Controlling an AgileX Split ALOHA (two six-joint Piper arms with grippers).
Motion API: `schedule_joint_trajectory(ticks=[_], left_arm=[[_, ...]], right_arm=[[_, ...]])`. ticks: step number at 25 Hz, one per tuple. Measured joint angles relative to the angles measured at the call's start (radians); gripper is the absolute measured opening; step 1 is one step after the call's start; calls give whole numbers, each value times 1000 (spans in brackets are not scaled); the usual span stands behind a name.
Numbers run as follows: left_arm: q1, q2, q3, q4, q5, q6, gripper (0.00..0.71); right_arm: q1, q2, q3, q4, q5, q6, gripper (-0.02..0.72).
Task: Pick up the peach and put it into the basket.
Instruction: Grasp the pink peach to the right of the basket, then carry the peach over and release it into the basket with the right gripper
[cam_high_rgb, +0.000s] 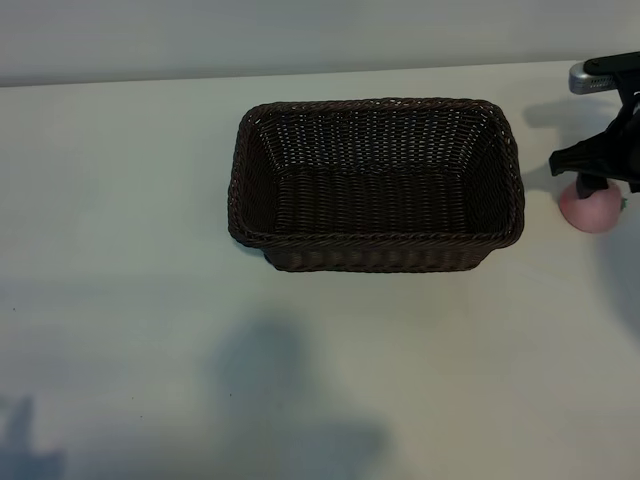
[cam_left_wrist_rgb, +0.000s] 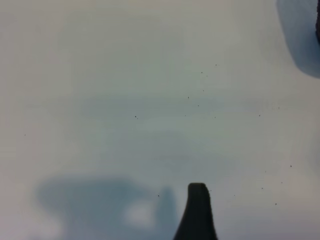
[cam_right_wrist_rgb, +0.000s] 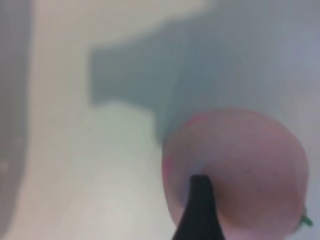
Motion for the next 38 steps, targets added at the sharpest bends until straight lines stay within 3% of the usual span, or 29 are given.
schedule_joint_trajectory(ticks=[4, 9, 11, 18, 27, 30, 34, 38], left_arm=[[0, 0, 0, 0, 0, 0, 596], [0, 0, 0, 0, 0, 1, 596], [0, 0, 0, 0, 0, 1, 596], [0, 0, 0, 0, 0, 2, 596], [0, 0, 0, 0, 0, 2, 596], [0, 0, 0, 0, 0, 2, 596], [-2, 0, 0, 0, 0, 2, 596], [-23, 0, 0, 0, 0, 2, 596]], right_arm=[[0, 35, -1, 46, -17, -41, 469], [0, 37, -7, 51, -18, -44, 112], [0, 37, -16, 56, 3, -44, 64], [0, 13, -179, 69, 284, -41, 50], [0, -147, -397, 69, 536, -41, 50], [0, -174, -424, 75, 575, -41, 50], [15, -184, -427, 126, 585, -41, 50], [115, -184, -427, 150, 586, -36, 50]])
